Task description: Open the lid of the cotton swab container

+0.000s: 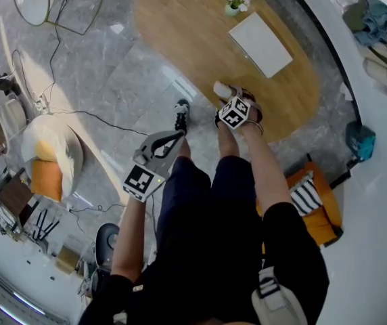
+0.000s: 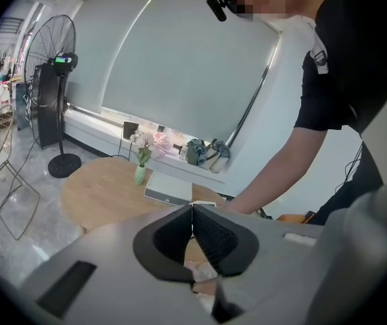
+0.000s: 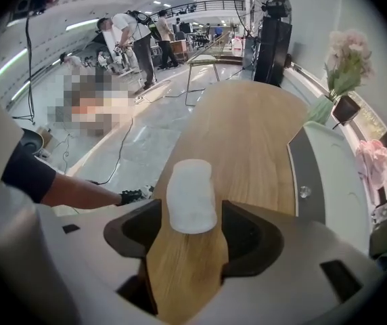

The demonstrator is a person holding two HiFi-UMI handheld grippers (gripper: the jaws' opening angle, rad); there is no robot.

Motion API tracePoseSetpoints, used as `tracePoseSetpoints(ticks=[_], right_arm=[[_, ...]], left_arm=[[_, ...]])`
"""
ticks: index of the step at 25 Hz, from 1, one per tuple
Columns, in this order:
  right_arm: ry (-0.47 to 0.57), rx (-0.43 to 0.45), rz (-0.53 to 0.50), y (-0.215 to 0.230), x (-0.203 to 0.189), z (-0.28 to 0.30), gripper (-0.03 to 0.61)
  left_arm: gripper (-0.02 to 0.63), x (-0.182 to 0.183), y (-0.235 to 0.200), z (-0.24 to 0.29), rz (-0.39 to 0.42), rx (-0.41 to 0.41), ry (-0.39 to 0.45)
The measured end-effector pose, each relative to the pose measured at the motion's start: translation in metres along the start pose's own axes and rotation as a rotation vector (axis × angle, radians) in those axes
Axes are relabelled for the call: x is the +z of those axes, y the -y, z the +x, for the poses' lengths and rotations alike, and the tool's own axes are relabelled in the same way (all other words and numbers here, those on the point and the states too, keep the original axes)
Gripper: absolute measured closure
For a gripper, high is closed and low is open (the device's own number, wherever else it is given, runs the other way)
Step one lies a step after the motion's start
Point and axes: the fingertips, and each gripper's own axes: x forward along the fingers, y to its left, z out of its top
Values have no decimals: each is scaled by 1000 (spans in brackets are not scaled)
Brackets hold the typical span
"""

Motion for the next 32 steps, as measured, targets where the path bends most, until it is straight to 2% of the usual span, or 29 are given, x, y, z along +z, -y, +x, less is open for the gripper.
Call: tracePoseSetpoints(ticks=[3, 5, 15, 24, 32], right_arm=[[-22, -17, -23, 4, -1, 6, 310], [-41, -28, -28, 5, -4, 9, 377], [-73, 9, -22, -3, -11, -4, 388], [-108, 43, -24, -7, -10, -62, 390], [-61, 23, 15, 5, -2, -132, 391]], left_arm=[[612, -6, 0, 0, -3, 0, -9], [612, -9, 0, 0, -7, 0, -12], [612, -3, 4, 0, 1, -9, 11], [612, 28, 20, -2, 85, -35, 80], [612, 41, 46, -8, 127, -50, 135]])
